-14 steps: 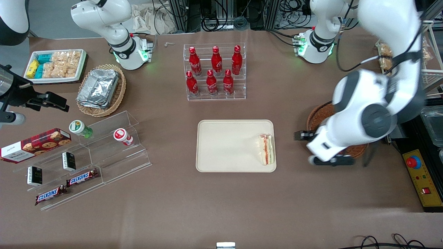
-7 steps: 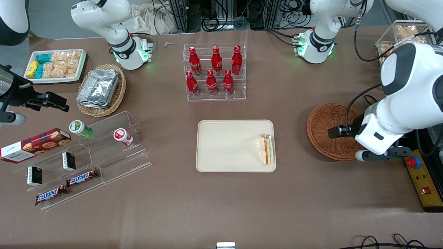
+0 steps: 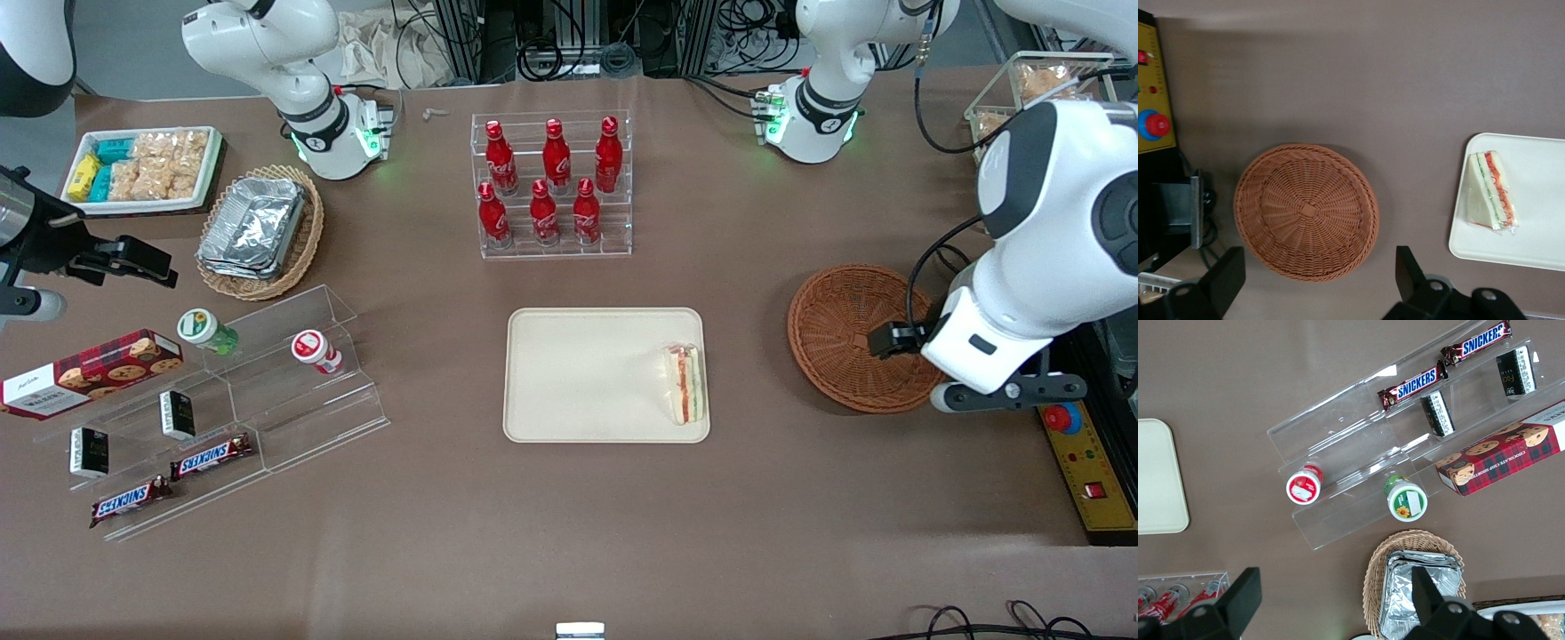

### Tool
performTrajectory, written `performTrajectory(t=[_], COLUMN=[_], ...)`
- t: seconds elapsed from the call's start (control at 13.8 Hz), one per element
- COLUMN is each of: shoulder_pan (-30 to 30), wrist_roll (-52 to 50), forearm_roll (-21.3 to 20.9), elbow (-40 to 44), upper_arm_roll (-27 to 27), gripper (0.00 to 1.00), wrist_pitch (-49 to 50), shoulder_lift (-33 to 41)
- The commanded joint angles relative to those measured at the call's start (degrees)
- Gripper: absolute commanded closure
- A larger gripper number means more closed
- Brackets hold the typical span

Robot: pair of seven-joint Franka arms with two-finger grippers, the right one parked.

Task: Place sandwich from basket to tray

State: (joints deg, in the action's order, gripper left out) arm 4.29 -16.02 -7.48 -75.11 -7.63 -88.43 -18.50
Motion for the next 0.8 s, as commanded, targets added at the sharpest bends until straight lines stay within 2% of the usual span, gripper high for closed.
performTrajectory(t=[0.0,0.14,0.29,0.43,0.72], shoulder_pan=[-2.5,-2.6,-2.5,-2.5,-2.5], wrist_roll=[1.8,5.0,10.5,13.9,8.6], forearm_roll=[-0.6,1.0,2.6,2.5,2.6], elbow=[0.3,0.4,0.4,0.3,4.7], upper_arm_roll=[-0.5,-0.3,3.1,3.8,4.0], gripper=[0.00,0.00,0.00,0.00,0.00], wrist_pitch=[3.0,3.9,4.1,4.0,2.9], shoulder_lift=[1.7,2.1,3.1,3.9,0.9])
